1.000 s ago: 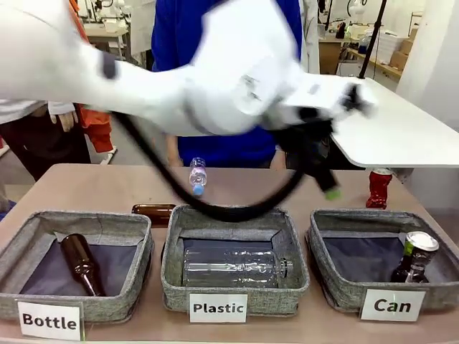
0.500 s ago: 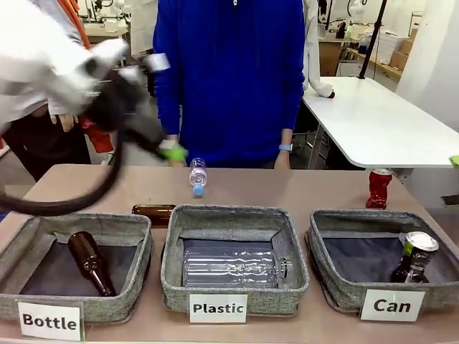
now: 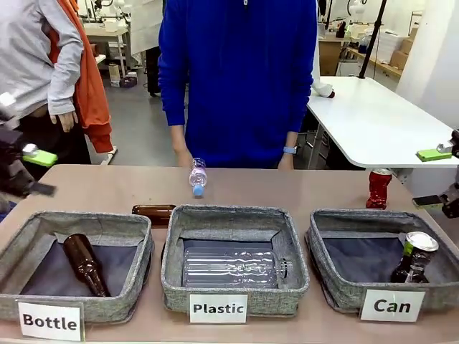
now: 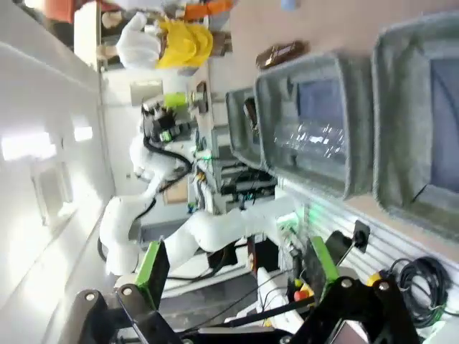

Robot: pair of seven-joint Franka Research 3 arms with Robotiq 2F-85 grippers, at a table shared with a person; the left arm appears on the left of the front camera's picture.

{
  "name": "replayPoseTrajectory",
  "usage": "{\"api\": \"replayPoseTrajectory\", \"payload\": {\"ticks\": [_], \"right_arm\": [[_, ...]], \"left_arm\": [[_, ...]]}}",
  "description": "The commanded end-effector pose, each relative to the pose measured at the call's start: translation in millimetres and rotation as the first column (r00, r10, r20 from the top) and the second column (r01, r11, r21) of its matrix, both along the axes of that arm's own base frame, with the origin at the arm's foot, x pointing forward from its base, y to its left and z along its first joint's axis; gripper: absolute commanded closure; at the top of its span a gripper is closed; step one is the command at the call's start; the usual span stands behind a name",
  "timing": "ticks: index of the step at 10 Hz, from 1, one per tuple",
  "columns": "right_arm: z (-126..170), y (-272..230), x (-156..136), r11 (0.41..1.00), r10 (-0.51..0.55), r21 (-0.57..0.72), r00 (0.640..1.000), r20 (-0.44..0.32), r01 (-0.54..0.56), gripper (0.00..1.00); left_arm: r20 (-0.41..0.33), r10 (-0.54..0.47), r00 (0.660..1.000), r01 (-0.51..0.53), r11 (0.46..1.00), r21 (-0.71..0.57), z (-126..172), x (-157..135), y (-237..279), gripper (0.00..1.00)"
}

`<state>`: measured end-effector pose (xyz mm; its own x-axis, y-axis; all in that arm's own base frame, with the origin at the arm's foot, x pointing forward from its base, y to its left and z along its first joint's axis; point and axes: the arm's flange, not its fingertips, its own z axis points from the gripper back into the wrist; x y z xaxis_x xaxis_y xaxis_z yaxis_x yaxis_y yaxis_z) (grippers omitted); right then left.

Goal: Sort the can waste into the basket.
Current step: Pick up the can waste from the table and place it in the right Fabric basket.

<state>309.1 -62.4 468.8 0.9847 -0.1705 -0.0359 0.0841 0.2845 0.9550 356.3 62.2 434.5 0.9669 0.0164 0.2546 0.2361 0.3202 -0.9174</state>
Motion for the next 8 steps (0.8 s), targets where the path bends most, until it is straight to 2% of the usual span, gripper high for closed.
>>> {"api": "replayPoseTrajectory", "payload": {"ticks": [1, 2, 8], "right_arm": [[-2, 7, -2, 0.999, 0.039, 0.023, 0.999, -0.024, -0.039, 0.00], [-2, 7, -2, 0.999, 0.039, 0.023, 0.999, -0.024, -0.039, 0.00], [-2, 7, -2, 0.999, 0.039, 0.023, 0.999, -0.024, -0.039, 0.00]], "left_arm": [[-0.024, 0.355, 0.935, -0.353, 0.915, -0.195, -22, -28, 40, 0.00], [0.000, 0.000, 1.000, 0.000, 1.000, 0.000, 0, 0, 0, 0.00], [0.000, 0.000, 1.000, 0.000, 1.000, 0.000, 0, 0, 0, 0.00]]}}
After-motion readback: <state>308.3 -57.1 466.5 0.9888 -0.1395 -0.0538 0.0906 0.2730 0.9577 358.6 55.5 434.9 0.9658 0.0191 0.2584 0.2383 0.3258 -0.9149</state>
